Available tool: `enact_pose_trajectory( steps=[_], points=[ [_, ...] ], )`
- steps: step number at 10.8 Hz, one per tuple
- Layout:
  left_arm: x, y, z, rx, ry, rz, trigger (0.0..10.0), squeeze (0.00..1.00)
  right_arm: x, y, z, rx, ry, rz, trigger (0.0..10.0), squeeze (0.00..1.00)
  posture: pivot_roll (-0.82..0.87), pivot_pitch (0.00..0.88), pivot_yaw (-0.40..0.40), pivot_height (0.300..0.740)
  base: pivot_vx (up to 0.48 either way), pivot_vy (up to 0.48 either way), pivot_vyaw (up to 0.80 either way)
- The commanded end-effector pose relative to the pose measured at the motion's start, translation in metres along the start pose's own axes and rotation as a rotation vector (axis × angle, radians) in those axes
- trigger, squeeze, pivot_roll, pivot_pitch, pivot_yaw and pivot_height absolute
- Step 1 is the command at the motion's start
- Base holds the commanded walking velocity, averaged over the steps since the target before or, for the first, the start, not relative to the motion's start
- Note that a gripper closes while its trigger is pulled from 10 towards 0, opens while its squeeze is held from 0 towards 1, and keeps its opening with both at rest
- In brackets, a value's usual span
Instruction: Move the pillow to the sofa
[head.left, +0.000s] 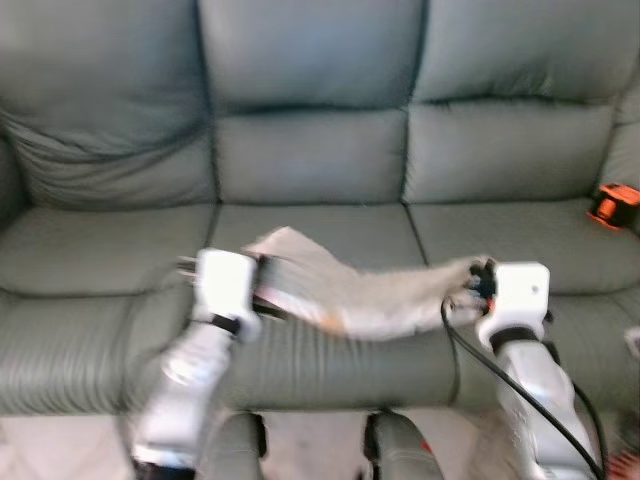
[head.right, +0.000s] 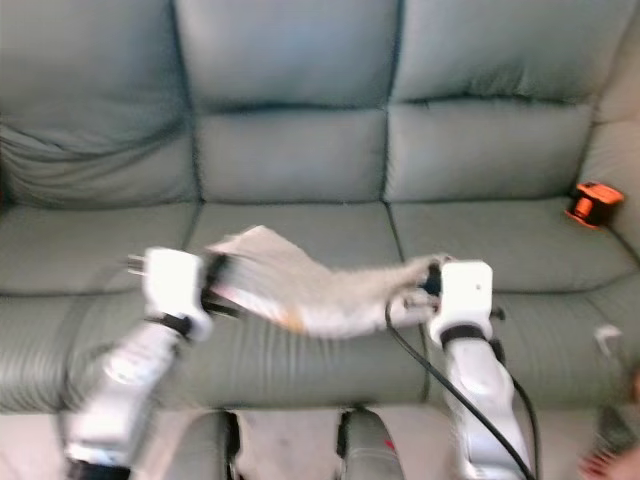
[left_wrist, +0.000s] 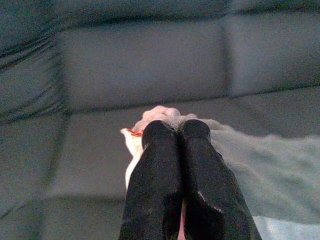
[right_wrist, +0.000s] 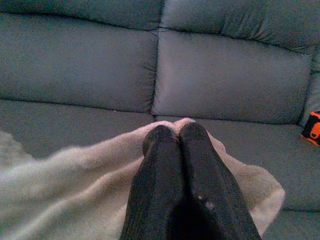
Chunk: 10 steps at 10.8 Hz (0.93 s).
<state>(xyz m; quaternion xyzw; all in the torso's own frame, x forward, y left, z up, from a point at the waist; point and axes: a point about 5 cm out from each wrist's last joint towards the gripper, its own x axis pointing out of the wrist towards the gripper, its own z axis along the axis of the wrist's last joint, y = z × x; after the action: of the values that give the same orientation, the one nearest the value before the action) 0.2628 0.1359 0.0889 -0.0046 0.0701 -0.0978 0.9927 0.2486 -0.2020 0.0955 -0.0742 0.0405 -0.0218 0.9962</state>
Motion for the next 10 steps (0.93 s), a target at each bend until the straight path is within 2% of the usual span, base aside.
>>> enact_pose_trajectory(
  steps=[1, 3, 5, 6, 7, 8, 9, 10],
  points=[
    [0.001, 0.014, -0.002, 0.023, 0.029, 0.076, 10.0, 0.00, 0.001, -0.003, 0.005, -0.008, -0.001, -0.019, 10.0, 0.00, -0.02, 0.098, 0.016, 0.647, 0.000, 0.000, 0.00],
    [0.008, 0.032, -0.007, 0.042, 0.075, 0.169, 10.0, 0.00, 0.004, -0.007, 0.006, -0.016, 0.000, 0.019, 10.0, 0.00, 0.00, 0.129, 0.011, 0.647, 0.000, 0.000, 0.00],
    [0.025, 0.048, -0.015, 0.045, 0.166, 0.232, 10.0, 0.00, 0.017, -0.026, 0.006, -0.073, 0.043, 0.020, 10.0, 0.00, -0.01, 0.164, 0.013, 0.647, 0.000, 0.000, 0.00],
    [0.038, 0.046, -0.017, 0.035, 0.222, 0.255, 10.0, 0.00, 0.028, -0.049, 0.001, -0.173, 0.099, 0.012, 10.0, 0.00, -0.02, 0.186, 0.019, 0.647, 0.000, 0.000, 0.00],
    [0.053, 0.036, -0.009, 0.039, 0.184, 0.217, 10.0, 0.00, 0.036, -0.066, 0.006, -0.202, 0.085, -0.002, 10.0, 0.00, -0.02, 0.207, 0.024, 0.647, 0.000, 0.000, 0.00],
    [0.062, 0.034, -0.005, 0.038, 0.155, 0.232, 10.0, 0.00, 0.043, -0.071, 0.011, -0.233, 0.061, -0.009, 10.0, 0.00, -0.03, 0.224, 0.028, 0.647, 0.000, 0.000, 0.00],
    [0.069, 0.035, -0.003, 0.036, 0.144, 0.261, 10.0, 0.00, 0.049, -0.072, 0.014, -0.240, 0.042, 0.000, 10.0, 0.00, -0.03, 0.230, 0.025, 0.647, 0.000, 0.000, 0.00],
    [0.079, 0.034, 0.008, 0.035, 0.079, 0.326, 10.0, 0.00, 0.057, -0.061, 0.021, -0.258, -0.037, 0.041, 10.0, 0.00, -0.03, 0.241, 0.020, 0.647, 0.000, 0.000, 0.00]
  ],
)
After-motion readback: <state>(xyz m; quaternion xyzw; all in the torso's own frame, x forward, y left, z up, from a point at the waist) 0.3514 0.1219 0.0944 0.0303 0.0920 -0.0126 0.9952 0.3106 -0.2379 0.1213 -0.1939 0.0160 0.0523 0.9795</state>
